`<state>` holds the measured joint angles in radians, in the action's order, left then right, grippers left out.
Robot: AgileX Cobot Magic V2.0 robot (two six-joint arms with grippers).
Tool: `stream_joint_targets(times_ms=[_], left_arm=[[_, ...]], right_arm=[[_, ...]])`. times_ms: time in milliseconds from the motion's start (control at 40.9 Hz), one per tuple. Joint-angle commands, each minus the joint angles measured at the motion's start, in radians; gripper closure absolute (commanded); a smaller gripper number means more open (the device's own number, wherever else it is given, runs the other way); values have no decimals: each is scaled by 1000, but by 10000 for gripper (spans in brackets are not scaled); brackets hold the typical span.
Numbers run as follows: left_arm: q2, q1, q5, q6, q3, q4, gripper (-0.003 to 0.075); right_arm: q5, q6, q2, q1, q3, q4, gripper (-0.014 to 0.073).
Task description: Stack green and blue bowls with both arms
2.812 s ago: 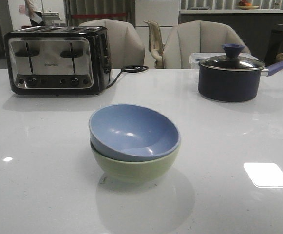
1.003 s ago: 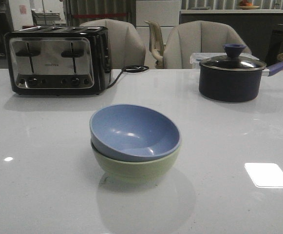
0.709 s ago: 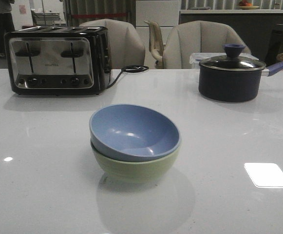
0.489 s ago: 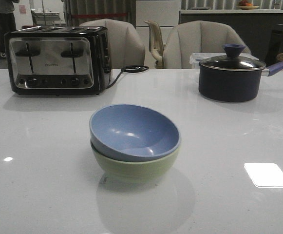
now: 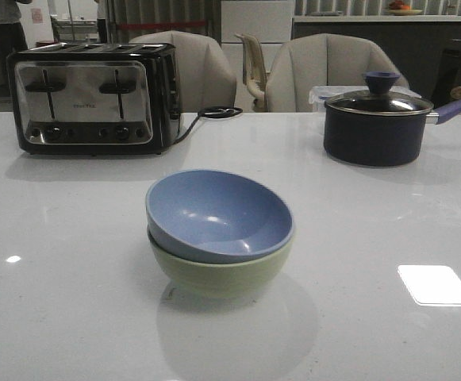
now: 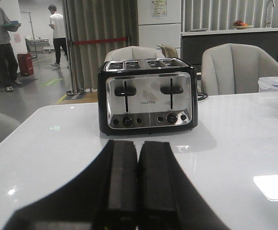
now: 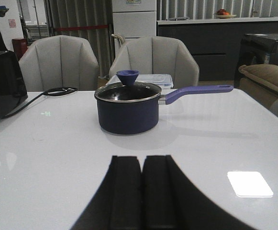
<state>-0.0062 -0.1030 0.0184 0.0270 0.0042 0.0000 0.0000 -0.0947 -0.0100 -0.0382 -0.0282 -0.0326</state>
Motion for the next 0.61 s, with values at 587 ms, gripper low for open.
stream_joint_targets(times_ms=[587], left_arm=[[-16,-4,-88,-8,6,0,621]], right_arm=[[-96,11,-19,1,5,-43,555]])
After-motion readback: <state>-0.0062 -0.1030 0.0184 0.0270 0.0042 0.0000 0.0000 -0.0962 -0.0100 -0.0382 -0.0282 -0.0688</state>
